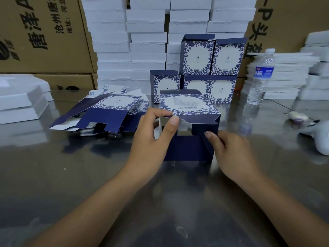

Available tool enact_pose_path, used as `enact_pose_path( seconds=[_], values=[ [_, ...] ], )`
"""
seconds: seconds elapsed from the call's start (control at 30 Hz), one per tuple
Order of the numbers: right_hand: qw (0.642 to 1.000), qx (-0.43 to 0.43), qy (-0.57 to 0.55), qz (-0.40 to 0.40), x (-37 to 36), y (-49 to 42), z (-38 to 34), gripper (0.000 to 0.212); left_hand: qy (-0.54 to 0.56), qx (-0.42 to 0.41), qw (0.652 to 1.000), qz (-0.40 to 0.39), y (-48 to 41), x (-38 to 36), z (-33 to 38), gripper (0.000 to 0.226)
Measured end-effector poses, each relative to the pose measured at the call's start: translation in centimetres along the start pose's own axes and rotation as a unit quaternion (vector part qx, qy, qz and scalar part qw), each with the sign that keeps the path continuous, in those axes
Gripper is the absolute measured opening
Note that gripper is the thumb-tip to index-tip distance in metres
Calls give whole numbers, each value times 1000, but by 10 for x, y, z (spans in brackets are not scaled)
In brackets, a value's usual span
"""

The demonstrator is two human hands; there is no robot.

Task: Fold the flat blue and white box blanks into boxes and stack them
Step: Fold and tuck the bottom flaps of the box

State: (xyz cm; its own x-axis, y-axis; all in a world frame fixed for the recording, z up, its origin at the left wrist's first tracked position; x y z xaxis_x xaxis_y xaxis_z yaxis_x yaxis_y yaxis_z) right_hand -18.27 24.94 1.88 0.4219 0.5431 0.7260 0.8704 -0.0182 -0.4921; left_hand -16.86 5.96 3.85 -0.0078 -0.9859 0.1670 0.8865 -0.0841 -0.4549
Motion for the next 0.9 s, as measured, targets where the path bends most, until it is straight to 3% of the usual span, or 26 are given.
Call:
enact_pose_path(
  seconds=[0.23, 0.43, 0.63, 0.9],
  values=[
    [994, -40, 38, -96, -15, 4, 10, 46, 0, 1, 1000, -3, -1, 0, -1, 40],
    [994, -40, 29, -99, -14, 3, 10, 48, -8, -4, 1000, -11, -1, 0, -3, 37],
    [985, -21, 88, -150, -21, 6, 8, 42, 5, -6, 1000, -5, -3, 5, -6, 35],
    [988, -18, 60, -143, -22, 4, 10, 42, 11, -14, 1000, 0, -5, 5, -6, 35]
  ],
)
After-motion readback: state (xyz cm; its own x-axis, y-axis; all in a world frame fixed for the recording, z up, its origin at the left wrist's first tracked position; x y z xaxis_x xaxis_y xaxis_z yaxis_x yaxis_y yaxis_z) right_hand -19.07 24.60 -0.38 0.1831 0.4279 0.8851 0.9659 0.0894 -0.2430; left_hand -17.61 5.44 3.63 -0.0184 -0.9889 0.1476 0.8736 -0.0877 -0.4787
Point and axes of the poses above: each hand's wrist, its own y-axis away from the middle knuckle, its own x-axis out of the back of the hand, z = x × y, the point moved 8 cm from there along -y, towards the middle knuckle, and after that the axes turned 5 degrees about -z, right-handed, at the moved point
